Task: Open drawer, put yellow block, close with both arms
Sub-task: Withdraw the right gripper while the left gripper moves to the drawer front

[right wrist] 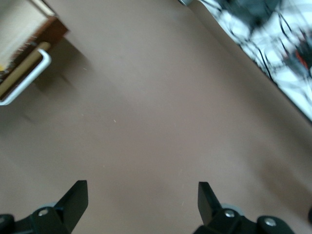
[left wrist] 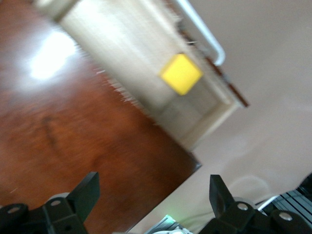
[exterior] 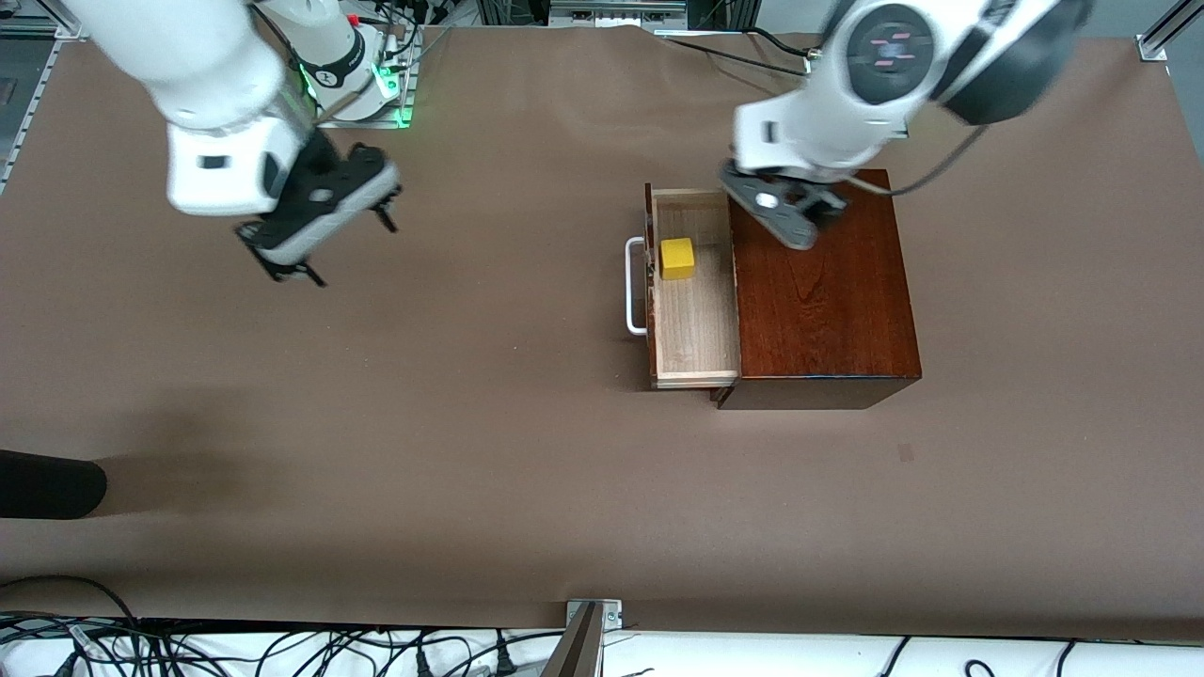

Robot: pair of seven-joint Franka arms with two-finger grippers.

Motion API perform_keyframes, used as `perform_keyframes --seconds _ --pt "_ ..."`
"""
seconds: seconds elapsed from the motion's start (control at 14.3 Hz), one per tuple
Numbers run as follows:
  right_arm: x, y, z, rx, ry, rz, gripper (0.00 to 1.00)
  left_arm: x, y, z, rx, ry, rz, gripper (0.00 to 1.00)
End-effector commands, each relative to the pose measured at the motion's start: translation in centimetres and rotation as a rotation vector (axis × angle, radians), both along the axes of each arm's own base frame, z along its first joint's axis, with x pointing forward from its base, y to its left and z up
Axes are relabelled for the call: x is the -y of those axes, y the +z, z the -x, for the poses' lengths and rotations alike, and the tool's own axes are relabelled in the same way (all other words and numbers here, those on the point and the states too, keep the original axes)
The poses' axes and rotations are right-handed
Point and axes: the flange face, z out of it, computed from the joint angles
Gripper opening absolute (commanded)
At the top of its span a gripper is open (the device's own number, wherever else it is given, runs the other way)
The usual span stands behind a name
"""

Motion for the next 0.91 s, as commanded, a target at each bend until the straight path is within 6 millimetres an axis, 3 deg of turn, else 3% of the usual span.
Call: perform_keyframes --seconds 0.0,0.14,0.42,0.56,0.7,0.84 --pt "4.4 -1.2 3.7 0.004 -0.163 -0.029 1.0 2.5 0.1 -1.9 -0.042 -0.066 0.11 1.0" --pt "8.6 -2.6 3.9 -0.028 -0.349 -0.032 1.0 6.4 -0.9 -1.9 -0.017 -0.177 0.166 1.0" --pt "11.5 -2.9 3.1 -0.039 -0.436 -0.035 1.0 11.8 -4.5 -2.3 0.105 -0.42 0.311 1.0" --pt "11.7 -3.1 3.1 -0.051 -0.497 -0.036 1.0 13.9 -7.7 -2.7 0.149 -0.551 0.345 1.0" --pt "11.6 -2.9 3.1 -0.053 -0.522 -0.038 1.0 17.4 -11.2 -1.1 0.209 -0.698 0.289 1.0" --pt "11.6 -2.9 3.0 -0.053 -0.523 -0.038 1.0 18.6 -16.0 -1.4 0.249 -0.799 0.21 1.0"
